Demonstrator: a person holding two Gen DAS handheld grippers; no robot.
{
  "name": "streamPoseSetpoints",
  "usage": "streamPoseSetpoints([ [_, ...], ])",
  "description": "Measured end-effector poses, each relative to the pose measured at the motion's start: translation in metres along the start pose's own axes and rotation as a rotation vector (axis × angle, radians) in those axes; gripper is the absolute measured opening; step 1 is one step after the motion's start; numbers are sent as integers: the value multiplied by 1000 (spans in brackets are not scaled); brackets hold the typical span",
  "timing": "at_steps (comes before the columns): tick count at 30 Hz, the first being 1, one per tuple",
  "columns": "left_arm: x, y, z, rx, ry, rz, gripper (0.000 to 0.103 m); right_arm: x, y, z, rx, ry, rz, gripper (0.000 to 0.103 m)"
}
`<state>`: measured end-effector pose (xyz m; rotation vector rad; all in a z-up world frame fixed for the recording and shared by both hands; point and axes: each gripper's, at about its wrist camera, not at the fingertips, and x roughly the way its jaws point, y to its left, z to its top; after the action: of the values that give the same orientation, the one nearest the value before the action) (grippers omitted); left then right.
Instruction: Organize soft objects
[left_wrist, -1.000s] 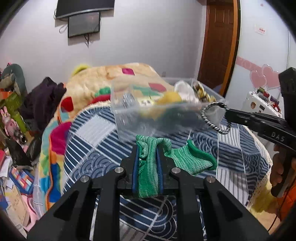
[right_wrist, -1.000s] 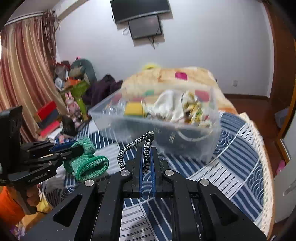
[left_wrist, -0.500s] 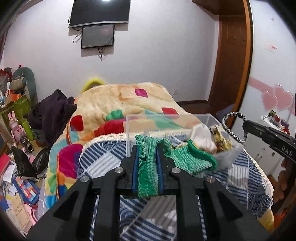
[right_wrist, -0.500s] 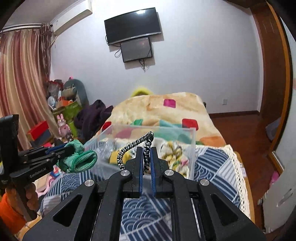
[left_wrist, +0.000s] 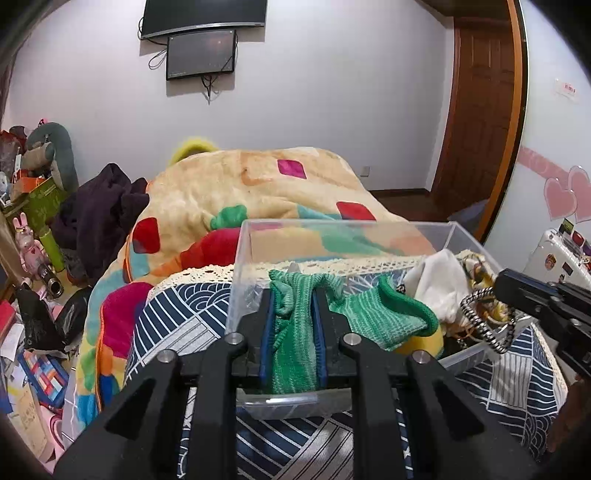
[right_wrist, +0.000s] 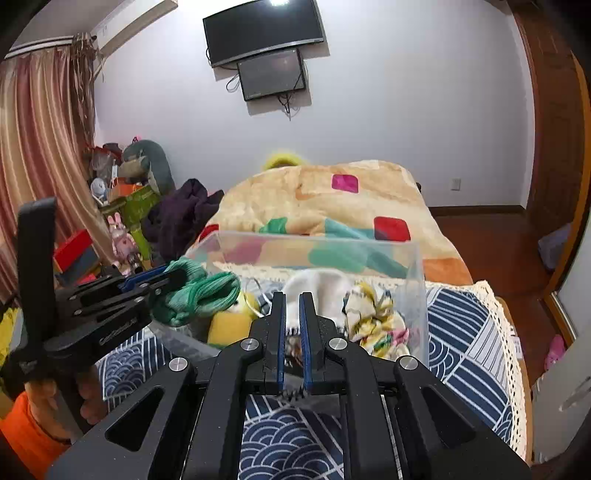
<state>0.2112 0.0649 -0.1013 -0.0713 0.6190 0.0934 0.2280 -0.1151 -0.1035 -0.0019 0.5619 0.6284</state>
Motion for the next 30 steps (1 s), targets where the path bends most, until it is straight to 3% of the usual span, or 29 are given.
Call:
streamPoseSetpoints([
  [3, -1, -3, -3, 11, 1, -4, 25, -9, 2, -2, -16, -10, -3, 7],
  [8, -15, -6, -4, 26, -20, -8, 48, -22, 3, 2, -30, -26, 0, 10],
  [10, -26, -8, -5, 38, -41, -19, 50, -28, 2, 3, -33, -31, 1, 16],
  [14, -51, -12, -3, 54, -84, -36, 54, -36, 3, 6, -35, -60, -32, 40],
  [22, -111, -23, 5, 64, -205, -84, 62, -69, 8, 16, -60, -155, -95, 68],
  [24, -127, -22, 7, 50, -236, -104, 68, -80, 10, 19, -63, -182, -105, 76],
  [27, -148, -22, 8, 39, -278, -120, 73, -96, 14, 23, -58, -225, -109, 83],
  [30, -164, -22, 8, 35, -311, -128, 81, -112, 18, 27, -62, -264, -100, 84],
])
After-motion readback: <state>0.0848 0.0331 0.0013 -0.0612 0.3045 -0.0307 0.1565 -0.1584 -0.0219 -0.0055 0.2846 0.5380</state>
